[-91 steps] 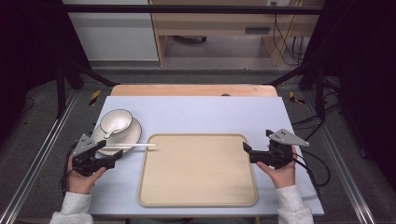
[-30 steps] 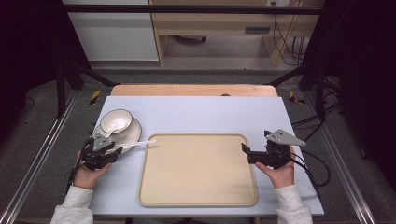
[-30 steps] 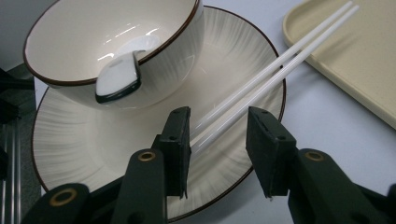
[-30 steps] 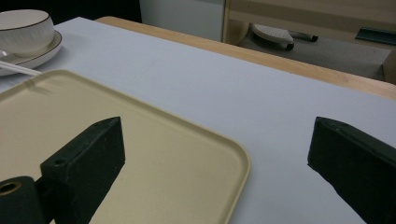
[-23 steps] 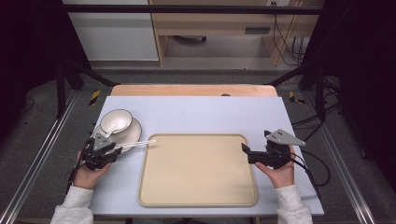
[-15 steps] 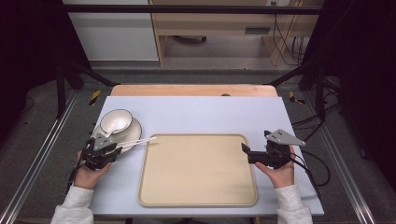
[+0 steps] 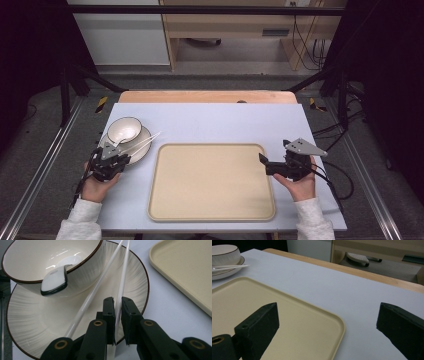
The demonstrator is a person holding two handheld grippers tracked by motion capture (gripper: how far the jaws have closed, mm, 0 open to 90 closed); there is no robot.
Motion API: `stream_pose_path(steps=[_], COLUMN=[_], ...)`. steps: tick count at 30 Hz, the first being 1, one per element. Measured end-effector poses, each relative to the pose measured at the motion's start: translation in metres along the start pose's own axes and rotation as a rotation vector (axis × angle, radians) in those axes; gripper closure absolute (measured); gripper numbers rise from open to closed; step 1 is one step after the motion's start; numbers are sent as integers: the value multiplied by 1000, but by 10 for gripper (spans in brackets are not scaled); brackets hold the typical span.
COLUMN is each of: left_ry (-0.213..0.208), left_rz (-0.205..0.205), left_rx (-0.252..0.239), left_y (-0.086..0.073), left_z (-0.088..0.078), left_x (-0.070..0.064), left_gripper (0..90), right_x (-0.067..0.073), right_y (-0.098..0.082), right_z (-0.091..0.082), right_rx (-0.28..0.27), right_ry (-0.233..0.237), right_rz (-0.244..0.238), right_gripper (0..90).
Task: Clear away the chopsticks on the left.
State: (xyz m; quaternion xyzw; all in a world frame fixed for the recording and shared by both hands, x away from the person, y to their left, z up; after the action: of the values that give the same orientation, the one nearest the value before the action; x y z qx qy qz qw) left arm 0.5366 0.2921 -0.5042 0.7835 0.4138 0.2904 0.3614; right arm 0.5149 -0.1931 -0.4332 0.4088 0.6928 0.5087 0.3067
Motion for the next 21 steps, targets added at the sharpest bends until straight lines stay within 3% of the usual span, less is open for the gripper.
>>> stream_pose_path(steps=[9, 14, 21], left_ry=[0, -1, 8], left_rz=[-31, -62, -69], left_rx=[3, 4, 60], left_y=[1, 4, 4], left_z=[2, 5, 13], left_x=[-2, -4, -5], left_gripper=[831, 793, 790], right_x=[0, 0, 1], right_y=[-1, -1, -1], right_z=[1, 1, 1], right_rx=[5, 6, 8], right_ry=[0, 4, 6], right_rz=[-2, -3, -4], right_gripper=[46, 45, 45])
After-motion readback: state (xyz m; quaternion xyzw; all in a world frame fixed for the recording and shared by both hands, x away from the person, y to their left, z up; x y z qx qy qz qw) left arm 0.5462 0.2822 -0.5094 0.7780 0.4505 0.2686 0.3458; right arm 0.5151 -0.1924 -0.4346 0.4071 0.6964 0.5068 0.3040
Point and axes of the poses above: each handheld gripper's, and its own axes: z roughly forward along the jaws, y roughly out of its top, x roughly to its left, the point moved 8 cm from there along z, roughly forward along the jaws, and after that the axes turned 7 degrees about -x, right-handed, at the moved point
